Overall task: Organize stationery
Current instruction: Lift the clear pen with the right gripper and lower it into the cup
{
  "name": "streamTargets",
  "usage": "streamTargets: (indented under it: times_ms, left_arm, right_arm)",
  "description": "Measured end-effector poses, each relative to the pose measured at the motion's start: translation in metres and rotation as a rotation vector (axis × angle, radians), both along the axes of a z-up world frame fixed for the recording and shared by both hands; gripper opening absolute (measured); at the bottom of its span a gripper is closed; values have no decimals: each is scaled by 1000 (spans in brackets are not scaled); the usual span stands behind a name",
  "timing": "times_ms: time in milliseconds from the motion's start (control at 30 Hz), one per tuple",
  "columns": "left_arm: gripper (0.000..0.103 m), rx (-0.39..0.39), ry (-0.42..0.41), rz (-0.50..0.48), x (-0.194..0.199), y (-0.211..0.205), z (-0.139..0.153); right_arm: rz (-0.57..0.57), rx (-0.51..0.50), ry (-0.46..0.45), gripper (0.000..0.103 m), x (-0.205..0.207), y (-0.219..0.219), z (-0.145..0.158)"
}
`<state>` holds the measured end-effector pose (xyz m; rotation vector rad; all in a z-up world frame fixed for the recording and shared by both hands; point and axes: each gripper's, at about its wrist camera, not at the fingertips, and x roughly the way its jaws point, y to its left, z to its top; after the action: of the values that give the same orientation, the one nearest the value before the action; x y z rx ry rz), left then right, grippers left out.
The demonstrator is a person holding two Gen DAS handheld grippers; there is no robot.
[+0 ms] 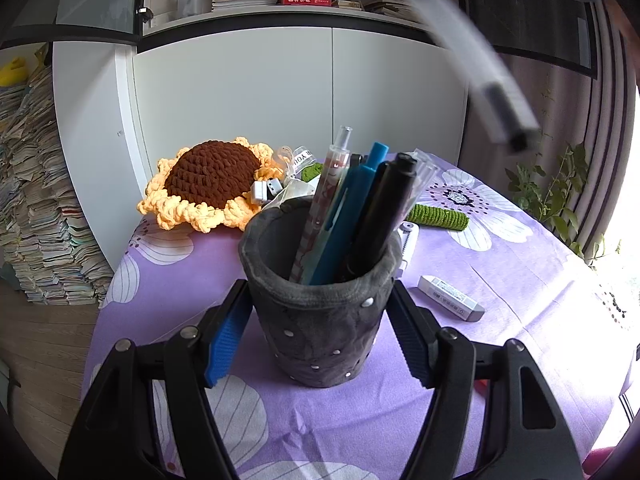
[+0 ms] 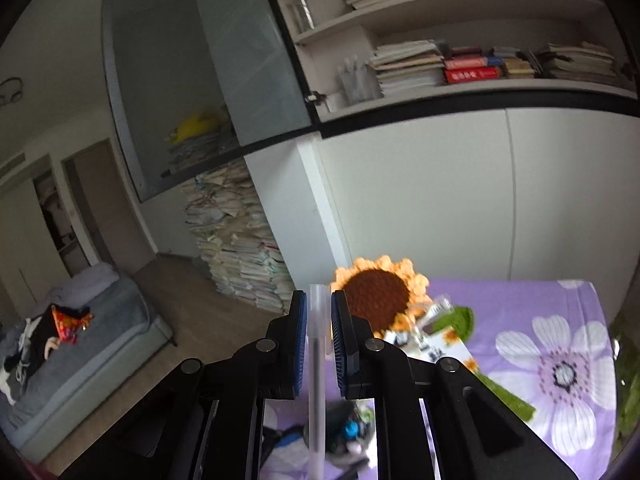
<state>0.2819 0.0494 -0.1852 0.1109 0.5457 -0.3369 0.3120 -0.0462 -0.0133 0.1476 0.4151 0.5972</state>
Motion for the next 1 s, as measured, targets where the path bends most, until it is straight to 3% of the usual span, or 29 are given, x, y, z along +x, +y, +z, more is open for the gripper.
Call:
streamTargets:
  times_ms: [500,833,1000]
  left_arm:
    - [69,-19,19,-10,2,1,-1]
    - [69,-20,24,-10,3,2,-1]
    - [69,-20,23,-10,3,2,-1]
  right_arm:
    - [47,-13,-23,13,39,27,-49]
    - [4,-74,-75,13,-5,8,-52]
    - [-7,-109,-25,13,-22,-3,-57]
